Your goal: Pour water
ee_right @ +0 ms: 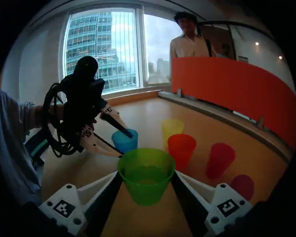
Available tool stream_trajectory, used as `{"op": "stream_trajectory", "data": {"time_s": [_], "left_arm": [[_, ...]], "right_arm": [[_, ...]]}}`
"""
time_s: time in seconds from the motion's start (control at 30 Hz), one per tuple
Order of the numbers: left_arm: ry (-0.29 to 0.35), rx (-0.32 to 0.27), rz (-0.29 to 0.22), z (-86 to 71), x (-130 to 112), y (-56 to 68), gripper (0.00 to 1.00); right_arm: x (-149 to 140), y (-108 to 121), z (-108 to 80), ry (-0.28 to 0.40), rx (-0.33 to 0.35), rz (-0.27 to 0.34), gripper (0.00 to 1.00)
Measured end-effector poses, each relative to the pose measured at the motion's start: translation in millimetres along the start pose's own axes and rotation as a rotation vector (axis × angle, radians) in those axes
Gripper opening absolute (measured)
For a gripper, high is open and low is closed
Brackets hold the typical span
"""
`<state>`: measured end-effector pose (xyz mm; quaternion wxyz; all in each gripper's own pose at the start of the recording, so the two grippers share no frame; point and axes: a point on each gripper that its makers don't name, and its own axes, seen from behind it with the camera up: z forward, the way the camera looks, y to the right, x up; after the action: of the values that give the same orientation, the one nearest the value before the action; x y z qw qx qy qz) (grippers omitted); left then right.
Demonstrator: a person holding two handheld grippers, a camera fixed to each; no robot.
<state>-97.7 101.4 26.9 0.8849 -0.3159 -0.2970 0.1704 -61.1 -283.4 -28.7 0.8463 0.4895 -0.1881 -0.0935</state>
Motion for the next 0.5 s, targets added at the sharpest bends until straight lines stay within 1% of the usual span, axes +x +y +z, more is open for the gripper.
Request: {"op": "stream_trajectory", "data": {"time_s": [0.1, 0.2, 0.3, 0.5], "left_arm": [[-0.007, 0.002, -0.005, -3.0, -2.8, -1.4, 1.00], [-0.015, 0.010, -0.008, -9.3, -7.9, -4.3, 1.00], [-0.023, 0.025, -0.011, -17.2, -13.6, -8.8, 1.00], [-0.013, 0.040, -0.025, -34.9, -19.9, -11.9, 1.00]], "right_arm": [[-3.5, 0.1, 3.4, -0.017, 0.000, 0.004, 0.88], [-10.1, -0.3, 7.0, -0.046, 0.003, 0.005, 0.88], [-18.7, -0.5, 10.3, -0.079, 0.005, -0.001, 0.88], [-36.8, -1.1, 16.0, -0.139, 0.013, -0.013, 0.88]]}}
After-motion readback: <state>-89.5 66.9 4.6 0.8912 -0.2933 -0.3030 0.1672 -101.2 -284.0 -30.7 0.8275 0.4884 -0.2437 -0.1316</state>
